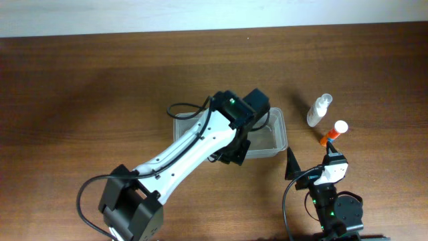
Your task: Pack container
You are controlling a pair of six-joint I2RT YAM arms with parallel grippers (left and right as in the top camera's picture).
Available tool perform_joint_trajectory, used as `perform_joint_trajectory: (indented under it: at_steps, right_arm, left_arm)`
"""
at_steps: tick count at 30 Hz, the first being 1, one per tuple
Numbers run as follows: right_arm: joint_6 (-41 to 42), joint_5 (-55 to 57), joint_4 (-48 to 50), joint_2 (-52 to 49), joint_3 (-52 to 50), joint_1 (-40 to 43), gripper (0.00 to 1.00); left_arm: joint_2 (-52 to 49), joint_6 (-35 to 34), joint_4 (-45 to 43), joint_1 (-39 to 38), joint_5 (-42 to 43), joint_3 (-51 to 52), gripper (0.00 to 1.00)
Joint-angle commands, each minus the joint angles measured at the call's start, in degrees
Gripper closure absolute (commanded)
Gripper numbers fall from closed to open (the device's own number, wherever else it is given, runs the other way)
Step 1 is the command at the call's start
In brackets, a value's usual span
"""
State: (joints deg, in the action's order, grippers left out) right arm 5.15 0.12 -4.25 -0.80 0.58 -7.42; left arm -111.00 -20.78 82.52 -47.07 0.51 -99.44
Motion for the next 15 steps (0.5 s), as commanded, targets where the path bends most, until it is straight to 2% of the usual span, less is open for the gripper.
perform_joint_trajectory:
  at_steps: [1, 15]
  right_arm:
    - [-0.26, -0.09, -0.31, 0.44, -0.26, 0.42, 0.02]
    - [-0.26, -0.07, -0.31, 0.44, -0.26, 0.42, 0.02]
  left_arm:
    - [1.18, -0.63, -1.77, 0.26, 2.75, 3.39, 1.00]
    - [1.33, -0.83, -11.08, 0.24, 3.61, 8.81, 1.00]
